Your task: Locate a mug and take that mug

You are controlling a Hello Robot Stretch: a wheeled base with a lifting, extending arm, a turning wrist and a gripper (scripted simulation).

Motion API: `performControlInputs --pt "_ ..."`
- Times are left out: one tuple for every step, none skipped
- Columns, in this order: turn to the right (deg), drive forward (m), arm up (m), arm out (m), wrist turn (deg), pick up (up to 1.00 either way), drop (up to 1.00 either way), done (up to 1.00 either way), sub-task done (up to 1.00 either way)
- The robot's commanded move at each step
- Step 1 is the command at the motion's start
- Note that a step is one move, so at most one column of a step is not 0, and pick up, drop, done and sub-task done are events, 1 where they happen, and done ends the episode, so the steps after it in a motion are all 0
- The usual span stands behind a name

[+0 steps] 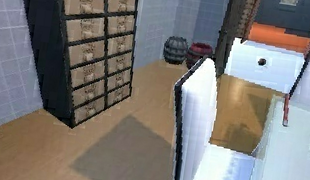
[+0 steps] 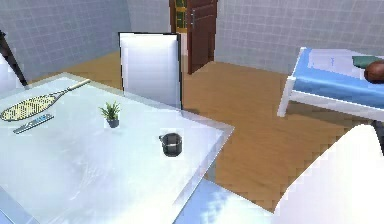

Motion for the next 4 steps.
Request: performControlInputs --pt "0.0 0.00 0.26 0.00 0.0 0.00 0.00 0.00 0.00" --pt "0.0 0.00 0.00 0.44 0.0 0.00 0.00 0.00 0.00" --pt "0.0 0.00 0.00 0.00 45.0 0.00 0.00 0.00 0.00" --pt "0.0 0.00 0.00 0.00 45.0 0.00 0.00 0.00 0.00"
